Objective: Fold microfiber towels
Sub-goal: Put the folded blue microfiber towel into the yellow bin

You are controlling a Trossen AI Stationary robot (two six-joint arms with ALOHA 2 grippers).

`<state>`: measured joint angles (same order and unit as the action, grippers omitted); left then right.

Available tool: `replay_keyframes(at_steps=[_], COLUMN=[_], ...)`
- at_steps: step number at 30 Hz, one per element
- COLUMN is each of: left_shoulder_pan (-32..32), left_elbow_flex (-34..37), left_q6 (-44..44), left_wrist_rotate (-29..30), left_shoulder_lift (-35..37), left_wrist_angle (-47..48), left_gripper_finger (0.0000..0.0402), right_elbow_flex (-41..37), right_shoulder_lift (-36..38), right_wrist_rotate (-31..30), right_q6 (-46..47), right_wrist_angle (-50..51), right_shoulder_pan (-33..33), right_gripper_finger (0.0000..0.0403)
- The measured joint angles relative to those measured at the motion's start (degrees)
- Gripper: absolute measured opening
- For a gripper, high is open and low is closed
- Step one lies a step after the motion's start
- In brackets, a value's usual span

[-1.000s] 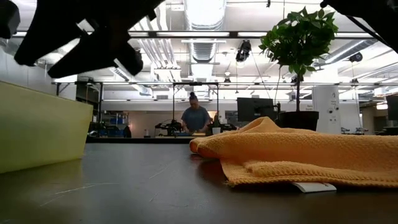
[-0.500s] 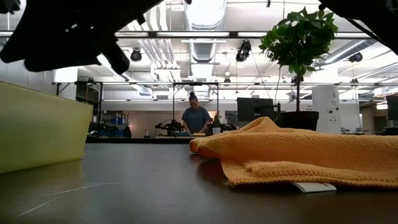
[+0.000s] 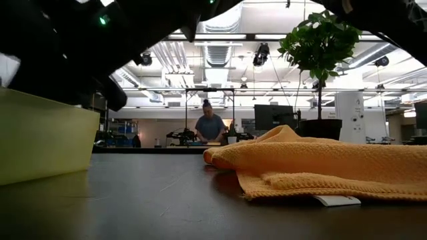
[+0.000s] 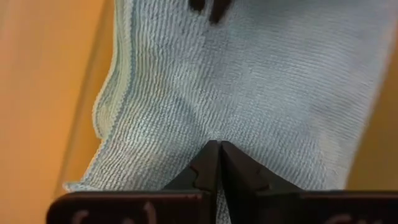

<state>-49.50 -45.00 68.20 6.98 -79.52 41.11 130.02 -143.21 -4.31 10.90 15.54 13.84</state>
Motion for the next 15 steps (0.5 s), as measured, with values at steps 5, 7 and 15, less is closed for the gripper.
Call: replay_keyframes(at_steps=[5, 7, 15], left_shoulder_pan=[0.0, 0.0, 0.0], left_elbow_flex=[0.2, 0.1, 0.1], left_q6=[1.8, 2.9, 5.0], left_wrist_rotate=[-0.6, -1.3, -3.5], left_shoulder_lift=[-1.9, -1.9, 2.9], left_wrist_angle=[0.7, 2.2, 4.4], left_gripper_finger=[0.0006, 0.0006, 0.0006], right_elbow_flex=[0.0, 0.0, 0.1], right_shoulder_lift=[0.0, 0.2, 0.7], right_wrist_rotate=[-0.4, -0.4, -0.3], right_q6=[-0.5, -0.5, -1.1], right_wrist_angle=[3.9, 4.8, 6.5], right_shoulder_pan=[-0.5, -0.5, -0.5], right_gripper_finger=[0.0011, 0.0011, 0.0011])
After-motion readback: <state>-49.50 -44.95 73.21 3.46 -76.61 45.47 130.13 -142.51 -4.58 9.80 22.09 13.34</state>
